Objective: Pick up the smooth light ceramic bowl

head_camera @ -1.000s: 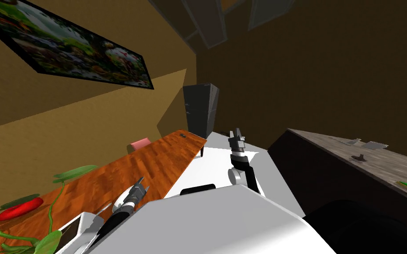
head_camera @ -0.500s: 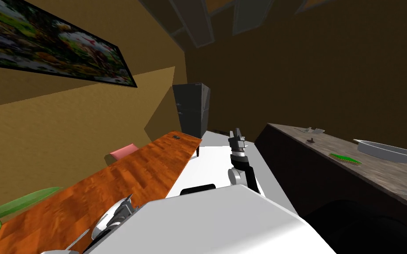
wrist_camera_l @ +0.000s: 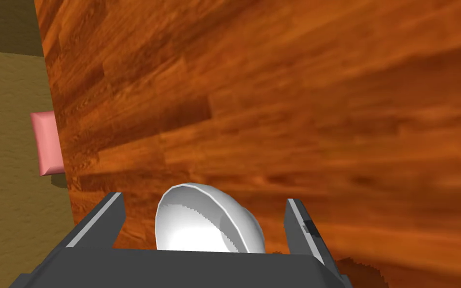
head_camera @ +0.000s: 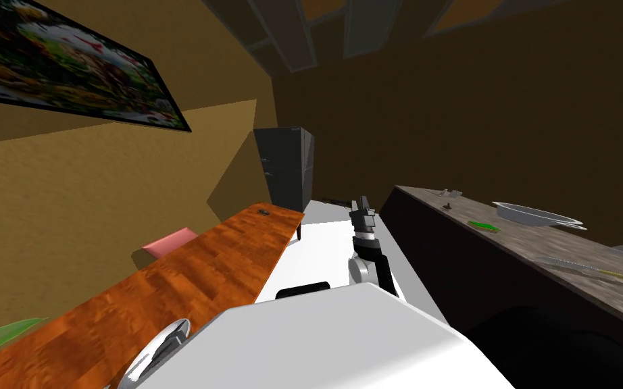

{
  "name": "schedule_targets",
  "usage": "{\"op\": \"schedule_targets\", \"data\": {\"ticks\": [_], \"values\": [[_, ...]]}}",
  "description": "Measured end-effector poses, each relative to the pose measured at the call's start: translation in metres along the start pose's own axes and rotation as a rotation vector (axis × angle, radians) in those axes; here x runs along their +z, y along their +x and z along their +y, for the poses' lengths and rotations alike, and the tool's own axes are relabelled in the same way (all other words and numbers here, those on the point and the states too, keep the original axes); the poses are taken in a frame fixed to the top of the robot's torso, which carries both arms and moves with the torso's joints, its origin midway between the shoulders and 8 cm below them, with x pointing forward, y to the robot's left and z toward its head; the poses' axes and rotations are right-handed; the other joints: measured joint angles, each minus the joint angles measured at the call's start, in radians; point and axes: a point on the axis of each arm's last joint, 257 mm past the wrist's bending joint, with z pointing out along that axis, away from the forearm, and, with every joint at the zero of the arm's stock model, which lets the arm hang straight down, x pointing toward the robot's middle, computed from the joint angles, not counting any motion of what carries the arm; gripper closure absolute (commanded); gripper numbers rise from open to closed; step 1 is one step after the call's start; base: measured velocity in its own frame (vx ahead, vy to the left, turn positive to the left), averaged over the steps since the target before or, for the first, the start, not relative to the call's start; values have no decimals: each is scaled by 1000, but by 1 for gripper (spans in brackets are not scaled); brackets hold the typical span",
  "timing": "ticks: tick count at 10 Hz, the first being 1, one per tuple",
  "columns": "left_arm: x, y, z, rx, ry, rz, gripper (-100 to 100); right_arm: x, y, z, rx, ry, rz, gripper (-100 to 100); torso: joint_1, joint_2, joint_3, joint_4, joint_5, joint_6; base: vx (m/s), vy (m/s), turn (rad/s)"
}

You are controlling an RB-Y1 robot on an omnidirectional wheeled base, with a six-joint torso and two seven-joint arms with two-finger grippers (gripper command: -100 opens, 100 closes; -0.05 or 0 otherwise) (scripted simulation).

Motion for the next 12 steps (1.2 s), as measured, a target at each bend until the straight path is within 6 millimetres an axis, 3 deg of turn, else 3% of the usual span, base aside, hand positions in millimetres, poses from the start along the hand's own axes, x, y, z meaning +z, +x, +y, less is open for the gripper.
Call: {"op": "schedule_targets", "data": {"ticks": [5,8,10,12], "values": [[-9,-44,27,-55,-63,-95,-100,0,0,0,0,0,0,0,0,0,0,0,0,0,-11,23,-120],[-28,-87,52,-111,-119,-188,-100,0,0,0,0,0,0,0,2,1,1,0,0,0,-22,43,-203],[-25,-95,59,-126,-133,-212,-100,0,0,0,0,0,0,0,0,0,0,0,0,0,-4,13,-53],[-34,-117,76,-152,-163,-263,-100,0,0,0,0,0,0,0,1,0,0,0,0,1,-16,39,-226]]}}
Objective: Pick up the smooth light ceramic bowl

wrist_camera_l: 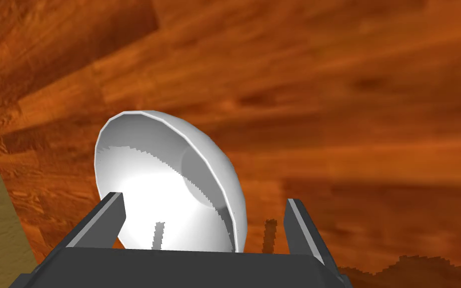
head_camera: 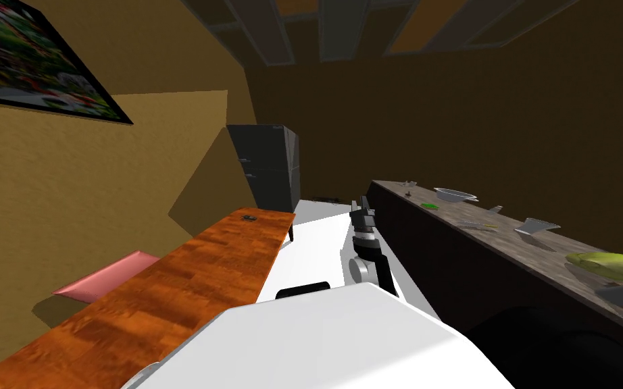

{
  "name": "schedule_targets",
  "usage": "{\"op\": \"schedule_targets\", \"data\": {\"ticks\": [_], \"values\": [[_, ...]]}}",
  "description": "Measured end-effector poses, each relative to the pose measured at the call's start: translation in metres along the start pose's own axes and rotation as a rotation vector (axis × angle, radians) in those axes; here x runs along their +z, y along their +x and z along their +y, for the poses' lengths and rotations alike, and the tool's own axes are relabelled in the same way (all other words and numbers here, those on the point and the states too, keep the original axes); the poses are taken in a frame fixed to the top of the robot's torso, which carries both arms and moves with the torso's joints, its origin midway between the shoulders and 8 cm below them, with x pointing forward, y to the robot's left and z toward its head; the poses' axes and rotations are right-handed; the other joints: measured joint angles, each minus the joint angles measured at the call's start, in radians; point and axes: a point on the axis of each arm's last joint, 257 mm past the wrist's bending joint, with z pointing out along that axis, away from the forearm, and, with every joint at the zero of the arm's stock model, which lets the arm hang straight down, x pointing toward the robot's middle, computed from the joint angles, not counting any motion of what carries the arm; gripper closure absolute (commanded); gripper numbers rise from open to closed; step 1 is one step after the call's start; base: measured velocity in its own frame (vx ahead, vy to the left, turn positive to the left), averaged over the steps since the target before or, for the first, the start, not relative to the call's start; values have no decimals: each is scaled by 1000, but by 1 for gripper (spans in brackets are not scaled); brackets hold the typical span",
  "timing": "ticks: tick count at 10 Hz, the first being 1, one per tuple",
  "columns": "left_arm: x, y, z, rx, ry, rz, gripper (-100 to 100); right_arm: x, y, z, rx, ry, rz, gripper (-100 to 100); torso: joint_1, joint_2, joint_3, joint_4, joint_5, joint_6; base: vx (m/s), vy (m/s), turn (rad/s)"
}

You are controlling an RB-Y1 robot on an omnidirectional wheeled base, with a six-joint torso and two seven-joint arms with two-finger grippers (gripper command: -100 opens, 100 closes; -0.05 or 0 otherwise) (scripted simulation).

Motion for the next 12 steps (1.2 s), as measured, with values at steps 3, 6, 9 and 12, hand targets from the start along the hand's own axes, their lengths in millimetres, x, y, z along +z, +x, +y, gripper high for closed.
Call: {"op": "schedule_targets", "data": {"ticks": [3,6,9,12], "values": [[-5,-26,17,-37,-37,-58,-100,0,0,0,0,0,0,0,-1,0,0,0,0,-1,-11,20,-23],[-2,-22,18,-36,-36,-58,-100,0,0,0,0,0,0,0,0,-1,0,0,0,-1,-5,28,42],[6,-6,23,-24,-34,-50,-100,0,0,0,0,0,0,0,1,0,0,0,0,-1,-11,51,48],[12,7,27,-10,-35,-43,100,0,0,0,0,0,0,0,0,-1,0,0,0,-1,-1,24,12]]}}
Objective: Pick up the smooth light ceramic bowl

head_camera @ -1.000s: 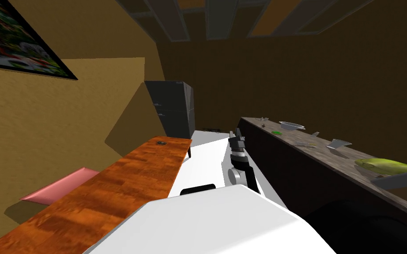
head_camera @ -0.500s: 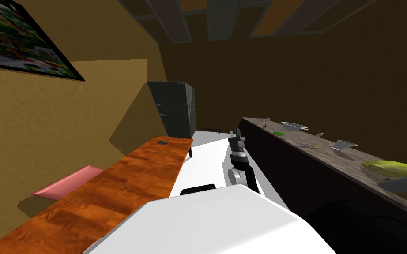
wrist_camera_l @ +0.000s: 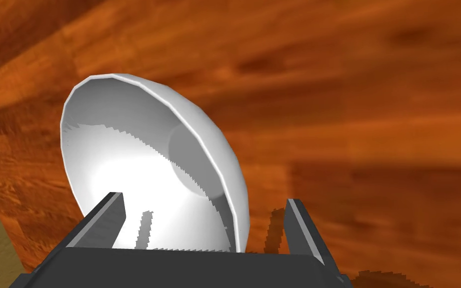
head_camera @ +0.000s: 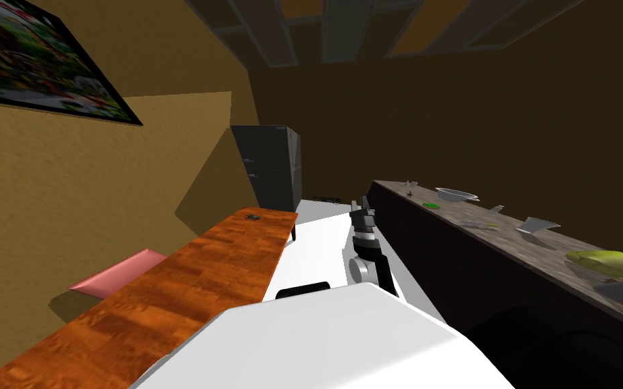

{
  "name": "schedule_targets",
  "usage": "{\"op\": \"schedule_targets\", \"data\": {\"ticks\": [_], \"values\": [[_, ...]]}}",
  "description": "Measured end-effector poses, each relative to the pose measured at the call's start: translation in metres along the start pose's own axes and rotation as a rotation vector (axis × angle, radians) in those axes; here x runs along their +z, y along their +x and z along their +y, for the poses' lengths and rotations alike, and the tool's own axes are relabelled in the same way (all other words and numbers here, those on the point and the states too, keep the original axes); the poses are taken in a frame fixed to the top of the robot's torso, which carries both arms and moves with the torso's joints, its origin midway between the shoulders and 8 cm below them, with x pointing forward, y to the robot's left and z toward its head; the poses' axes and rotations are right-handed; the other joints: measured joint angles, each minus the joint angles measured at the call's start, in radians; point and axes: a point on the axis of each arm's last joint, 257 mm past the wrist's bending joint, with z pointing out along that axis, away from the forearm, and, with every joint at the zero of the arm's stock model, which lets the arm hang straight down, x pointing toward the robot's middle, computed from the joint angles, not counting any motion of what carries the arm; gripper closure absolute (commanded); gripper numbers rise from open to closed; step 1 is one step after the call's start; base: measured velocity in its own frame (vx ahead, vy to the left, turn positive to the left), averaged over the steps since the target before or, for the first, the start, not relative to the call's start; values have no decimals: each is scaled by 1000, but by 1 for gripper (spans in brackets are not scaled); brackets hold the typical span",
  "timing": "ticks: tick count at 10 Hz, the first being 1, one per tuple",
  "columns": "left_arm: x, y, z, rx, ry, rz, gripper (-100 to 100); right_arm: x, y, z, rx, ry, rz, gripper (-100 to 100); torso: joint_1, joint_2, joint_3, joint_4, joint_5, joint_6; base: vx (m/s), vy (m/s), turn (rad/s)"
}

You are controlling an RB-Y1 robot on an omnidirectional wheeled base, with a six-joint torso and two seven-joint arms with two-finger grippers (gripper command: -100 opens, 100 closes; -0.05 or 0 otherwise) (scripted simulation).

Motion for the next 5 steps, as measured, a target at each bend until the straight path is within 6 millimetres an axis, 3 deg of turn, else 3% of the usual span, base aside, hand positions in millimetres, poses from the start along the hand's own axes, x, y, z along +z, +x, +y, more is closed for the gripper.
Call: {"op": "schedule_targets", "data": {"ticks": [4,5], "values": [[0,-2,1,-15,-1,-4,100,0,0,0,0,0,0,0,-2,-1,-1,-1,-1,4,0,0,11],[0,-2,1,-14,-2,-5,0,0,0,0,0,0,0,0,-2,-1,0,0,-1,4,0,0,0]]}}
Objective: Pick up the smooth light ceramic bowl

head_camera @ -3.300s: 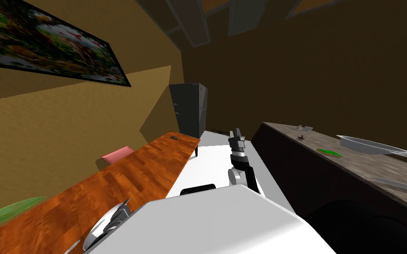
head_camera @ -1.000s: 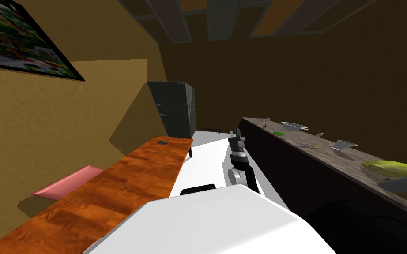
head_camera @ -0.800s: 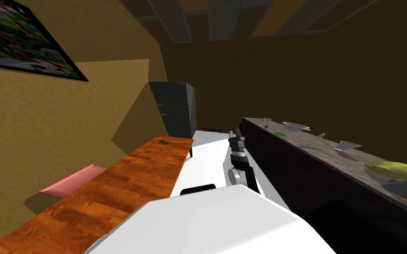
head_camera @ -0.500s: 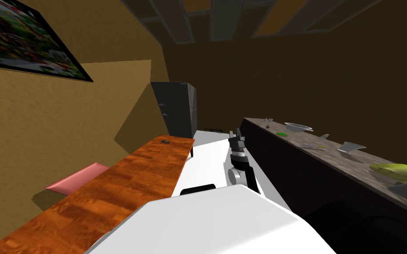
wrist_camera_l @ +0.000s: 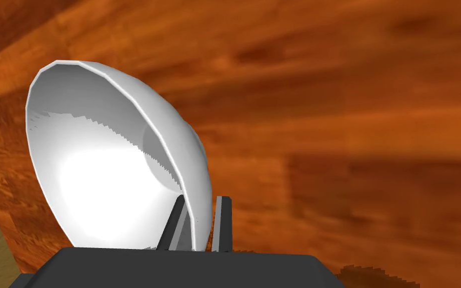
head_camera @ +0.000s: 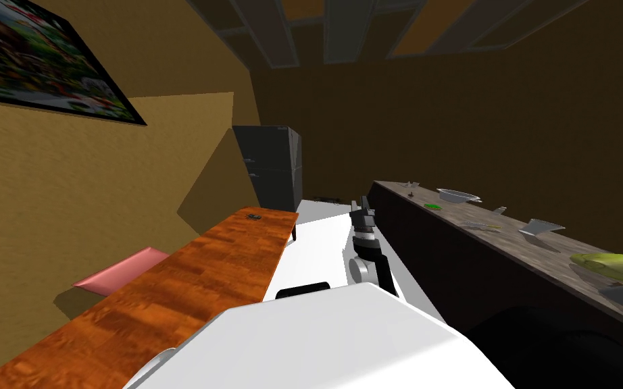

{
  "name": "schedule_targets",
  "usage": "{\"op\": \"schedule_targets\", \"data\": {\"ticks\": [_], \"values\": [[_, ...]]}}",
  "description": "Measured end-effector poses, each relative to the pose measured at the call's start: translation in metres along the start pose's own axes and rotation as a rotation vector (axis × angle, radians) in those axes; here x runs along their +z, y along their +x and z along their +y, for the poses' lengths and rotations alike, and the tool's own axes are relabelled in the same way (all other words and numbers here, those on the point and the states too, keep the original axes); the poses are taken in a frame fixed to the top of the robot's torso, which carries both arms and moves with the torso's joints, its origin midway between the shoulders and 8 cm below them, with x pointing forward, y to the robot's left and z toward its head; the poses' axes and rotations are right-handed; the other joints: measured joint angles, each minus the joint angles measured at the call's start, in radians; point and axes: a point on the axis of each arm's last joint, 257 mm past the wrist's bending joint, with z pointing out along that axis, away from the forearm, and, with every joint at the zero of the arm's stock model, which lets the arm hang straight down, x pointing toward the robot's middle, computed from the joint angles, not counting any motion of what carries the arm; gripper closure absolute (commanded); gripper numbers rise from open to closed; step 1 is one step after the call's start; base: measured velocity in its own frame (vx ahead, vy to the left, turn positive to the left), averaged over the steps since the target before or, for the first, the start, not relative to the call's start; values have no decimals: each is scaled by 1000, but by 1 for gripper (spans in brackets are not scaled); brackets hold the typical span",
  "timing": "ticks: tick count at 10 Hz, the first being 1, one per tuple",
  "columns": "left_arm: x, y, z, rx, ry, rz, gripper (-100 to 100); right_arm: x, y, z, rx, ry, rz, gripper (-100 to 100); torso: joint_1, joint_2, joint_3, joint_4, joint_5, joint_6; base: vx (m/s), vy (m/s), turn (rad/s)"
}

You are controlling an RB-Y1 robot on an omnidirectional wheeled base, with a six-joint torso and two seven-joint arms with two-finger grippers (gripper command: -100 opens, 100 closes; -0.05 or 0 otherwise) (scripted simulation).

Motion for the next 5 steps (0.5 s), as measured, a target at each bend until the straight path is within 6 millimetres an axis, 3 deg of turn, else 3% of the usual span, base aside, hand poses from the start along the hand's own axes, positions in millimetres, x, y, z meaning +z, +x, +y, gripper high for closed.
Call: {"op": "schedule_targets", "data": {"ticks": [1,5], "values": [[0,0,0,0,0,0,100,0,0,0,0,0,0,0,0,0,0,0,0,0,4,-51,-97],[-11,-22,-7,0,0,-7,100,0,0,0,0,0,0,0,-4,1,1,1,-2,-1,8,-53,-55]]}}
